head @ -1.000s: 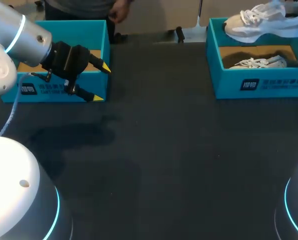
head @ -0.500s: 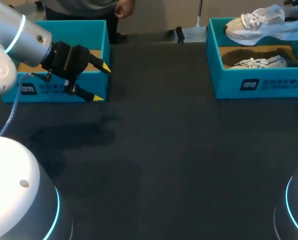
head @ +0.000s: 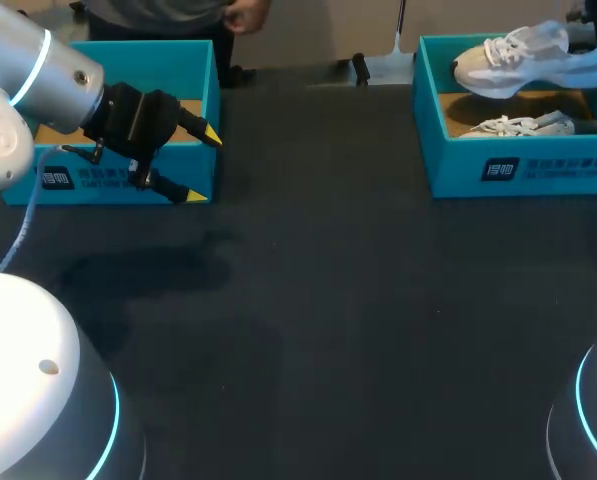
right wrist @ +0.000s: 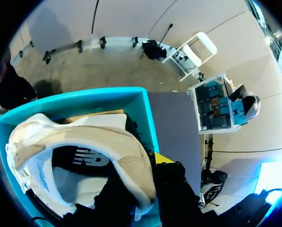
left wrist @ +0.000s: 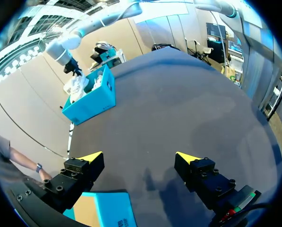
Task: Take the shoe out of the shoebox, open the shoe tongue, remove and reinsert the insole, then place the shoe into the shoebox
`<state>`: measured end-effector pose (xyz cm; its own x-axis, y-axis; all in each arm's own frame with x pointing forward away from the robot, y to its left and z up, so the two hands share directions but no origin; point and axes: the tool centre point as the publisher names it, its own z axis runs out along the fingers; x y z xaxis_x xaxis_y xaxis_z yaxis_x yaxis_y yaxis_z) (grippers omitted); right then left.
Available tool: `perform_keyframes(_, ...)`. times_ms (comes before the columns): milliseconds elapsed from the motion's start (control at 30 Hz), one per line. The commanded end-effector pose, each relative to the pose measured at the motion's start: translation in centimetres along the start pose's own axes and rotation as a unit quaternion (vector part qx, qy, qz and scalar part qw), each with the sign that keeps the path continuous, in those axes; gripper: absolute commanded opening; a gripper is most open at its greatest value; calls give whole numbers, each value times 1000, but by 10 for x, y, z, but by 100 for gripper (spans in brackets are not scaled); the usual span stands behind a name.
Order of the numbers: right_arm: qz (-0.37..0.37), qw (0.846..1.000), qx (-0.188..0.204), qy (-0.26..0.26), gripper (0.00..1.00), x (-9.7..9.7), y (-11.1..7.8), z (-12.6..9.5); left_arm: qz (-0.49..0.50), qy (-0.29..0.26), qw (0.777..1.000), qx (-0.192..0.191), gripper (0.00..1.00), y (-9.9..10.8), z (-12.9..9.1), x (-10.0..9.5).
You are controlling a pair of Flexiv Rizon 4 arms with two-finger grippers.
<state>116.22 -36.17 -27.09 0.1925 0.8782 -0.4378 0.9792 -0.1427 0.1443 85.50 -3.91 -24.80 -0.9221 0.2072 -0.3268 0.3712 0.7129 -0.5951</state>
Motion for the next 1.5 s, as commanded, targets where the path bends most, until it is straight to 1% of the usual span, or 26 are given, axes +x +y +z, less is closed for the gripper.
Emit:
perform_keyframes(33,-3,1000,4,-9,0,7,3,8,0,0,1000,-2,100,0,0,1)
perform_keyframes(367,-3,1000,9,-15,0,17,-1,24,0,0,1000,-2,100,0,0,1)
perform_keyframes(633,1,1000,8,-9,0,20,-2,43,0,0,1000,-2,100,0,0,1)
perform_keyframes(733,-14,1000,14,-13,0,25,-1,49,0,0,1000,-2,100,0,0,1)
perform_keyframes(1000,-26,1000,16,-3,0,37,1,59,0,0,1000,-2,100,0,0,1)
perform_keyframes(1100,-23,1000,20,1,0,38,1,62,0,0,1000,-2,100,0,0,1)
perform_keyframes(1133,-22,999,25,6,0,40,0,66,0,0,1000,-2,100,0,0,1)
perform_keyframes(1467,-36,999,36,15,0,55,-2,76,0,0,1000,-2,100,0,0,1)
perform_keyframes(1500,-33,999,38,18,5,56,-2,77,0,0,1000,-2,100,0,0,1)
